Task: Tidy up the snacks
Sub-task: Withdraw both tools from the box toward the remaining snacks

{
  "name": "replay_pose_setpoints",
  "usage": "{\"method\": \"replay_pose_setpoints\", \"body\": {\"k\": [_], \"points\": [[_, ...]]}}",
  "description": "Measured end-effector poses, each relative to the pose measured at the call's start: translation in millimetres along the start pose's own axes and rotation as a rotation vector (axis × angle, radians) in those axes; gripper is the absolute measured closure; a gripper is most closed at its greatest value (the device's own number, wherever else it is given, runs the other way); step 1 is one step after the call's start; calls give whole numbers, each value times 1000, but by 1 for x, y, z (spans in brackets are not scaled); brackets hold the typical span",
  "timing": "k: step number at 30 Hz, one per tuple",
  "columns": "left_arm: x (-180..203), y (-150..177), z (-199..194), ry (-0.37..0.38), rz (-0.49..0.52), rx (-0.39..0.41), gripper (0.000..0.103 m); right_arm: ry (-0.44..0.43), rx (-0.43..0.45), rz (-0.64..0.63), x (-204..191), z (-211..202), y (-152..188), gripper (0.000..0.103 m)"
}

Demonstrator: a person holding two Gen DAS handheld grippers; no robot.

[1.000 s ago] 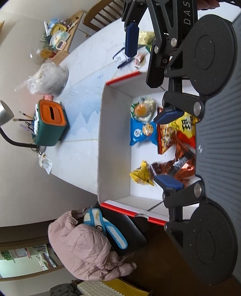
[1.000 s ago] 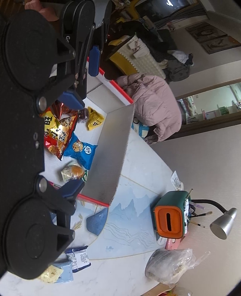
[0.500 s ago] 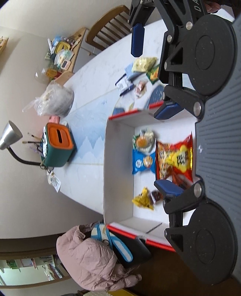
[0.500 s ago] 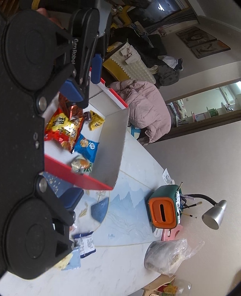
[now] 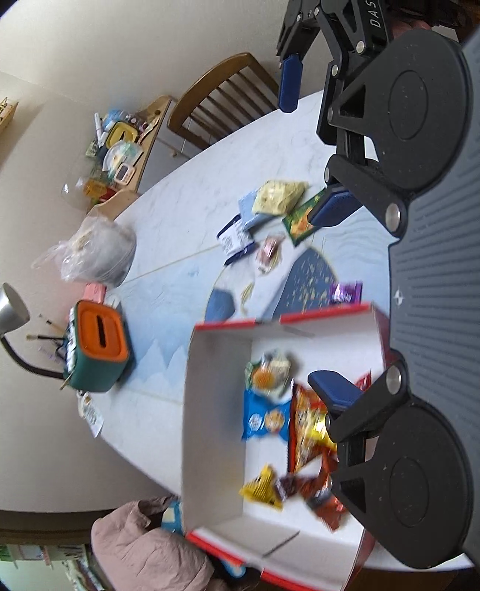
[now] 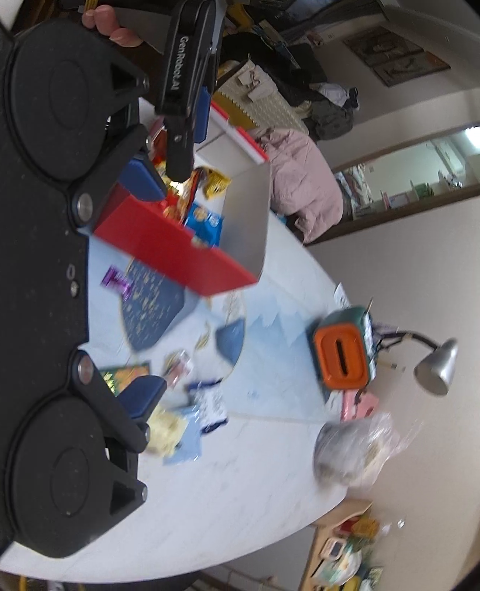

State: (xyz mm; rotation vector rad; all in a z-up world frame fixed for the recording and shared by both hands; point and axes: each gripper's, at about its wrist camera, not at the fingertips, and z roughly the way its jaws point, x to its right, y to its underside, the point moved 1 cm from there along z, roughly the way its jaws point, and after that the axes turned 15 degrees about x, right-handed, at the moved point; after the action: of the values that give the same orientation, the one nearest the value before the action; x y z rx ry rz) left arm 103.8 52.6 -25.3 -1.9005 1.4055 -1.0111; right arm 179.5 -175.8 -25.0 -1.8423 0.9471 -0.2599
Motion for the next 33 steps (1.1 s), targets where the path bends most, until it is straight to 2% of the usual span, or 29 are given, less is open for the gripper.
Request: {"method": "replay_pose_setpoints", "body": {"k": [8,18,25,33], "points": [[42,20,36,-17,-1,-70,17,61,-42,23,56,-12,15,2],[93,28,80,-77,32,-79,17,105,-88,94,124,11,12,3],[114,35,112,-126,44,-102,17,111,-134,109,149,41,11,4],[123,44,138,-188,36,-131,17,104,-186,128,161,73,16,6]]}}
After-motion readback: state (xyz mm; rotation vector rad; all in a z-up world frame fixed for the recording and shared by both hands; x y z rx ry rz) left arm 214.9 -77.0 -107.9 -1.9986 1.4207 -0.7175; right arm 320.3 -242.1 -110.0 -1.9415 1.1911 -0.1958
